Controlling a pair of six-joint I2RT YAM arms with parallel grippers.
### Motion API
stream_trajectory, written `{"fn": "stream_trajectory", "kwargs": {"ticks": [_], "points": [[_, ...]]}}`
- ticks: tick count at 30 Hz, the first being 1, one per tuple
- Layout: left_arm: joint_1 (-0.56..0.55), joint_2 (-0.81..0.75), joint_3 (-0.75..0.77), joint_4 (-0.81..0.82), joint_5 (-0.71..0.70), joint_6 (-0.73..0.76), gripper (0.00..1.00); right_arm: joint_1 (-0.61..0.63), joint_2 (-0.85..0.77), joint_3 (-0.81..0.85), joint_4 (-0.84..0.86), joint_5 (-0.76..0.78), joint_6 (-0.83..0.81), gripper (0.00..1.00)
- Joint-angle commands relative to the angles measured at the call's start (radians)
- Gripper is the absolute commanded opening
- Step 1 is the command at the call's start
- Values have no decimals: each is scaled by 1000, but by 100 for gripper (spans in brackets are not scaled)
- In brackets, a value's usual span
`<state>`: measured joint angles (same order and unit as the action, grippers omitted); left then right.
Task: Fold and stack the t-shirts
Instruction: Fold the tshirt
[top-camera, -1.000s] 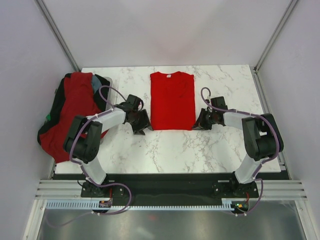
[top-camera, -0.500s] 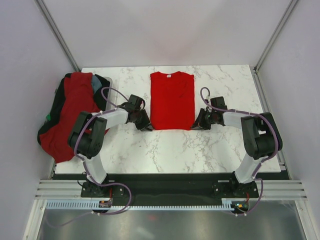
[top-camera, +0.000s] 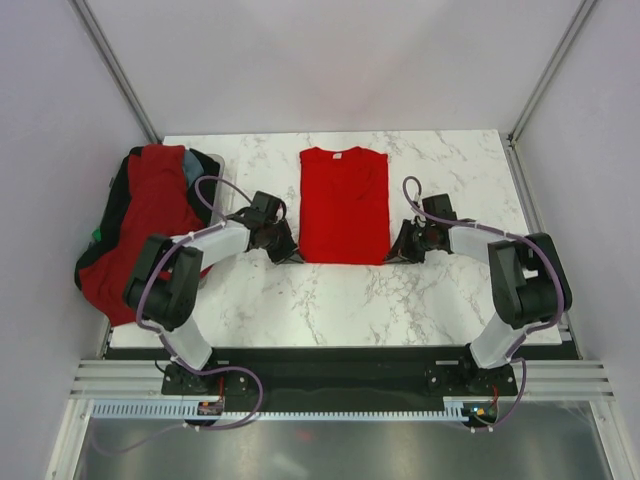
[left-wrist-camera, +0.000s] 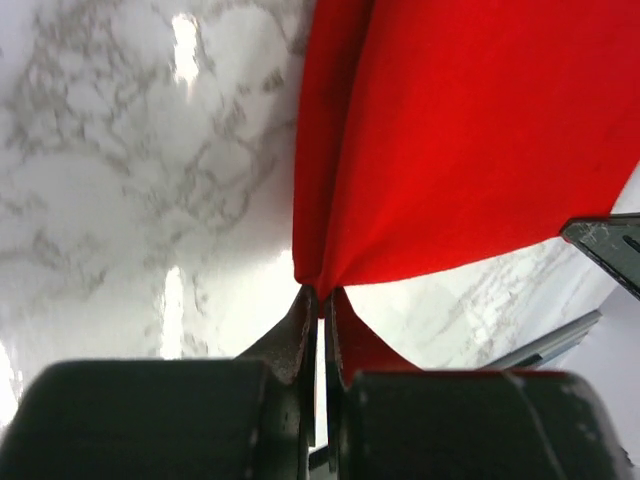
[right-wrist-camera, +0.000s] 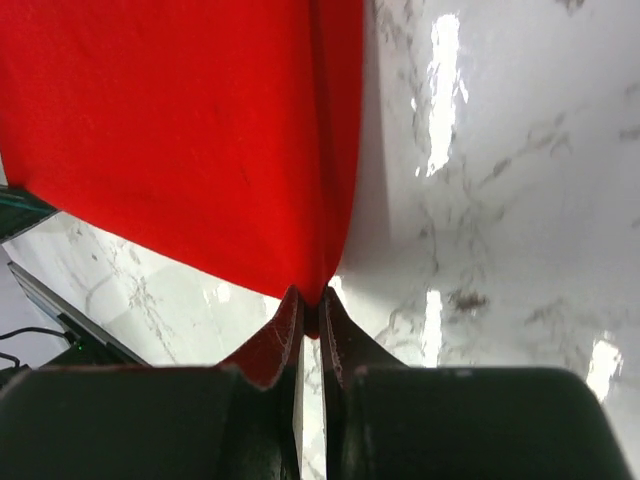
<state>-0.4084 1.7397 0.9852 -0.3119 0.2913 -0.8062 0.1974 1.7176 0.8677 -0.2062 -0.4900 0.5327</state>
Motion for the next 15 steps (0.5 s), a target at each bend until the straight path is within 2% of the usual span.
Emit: {"fn": "stream_trajectory", "kwargs": {"ticks": [1,10,15], "points": [[-9,-138,-32,-39,23,-39,2,0,-116,-15,-102,18,-8,0],[-101,-426,-138,-118,34,-137,2,37,-396,-68,-291,45,58,0],[-167,-557,-161,-196,-4,-205,2,131,-524,-26,-418,155,115,0]]}}
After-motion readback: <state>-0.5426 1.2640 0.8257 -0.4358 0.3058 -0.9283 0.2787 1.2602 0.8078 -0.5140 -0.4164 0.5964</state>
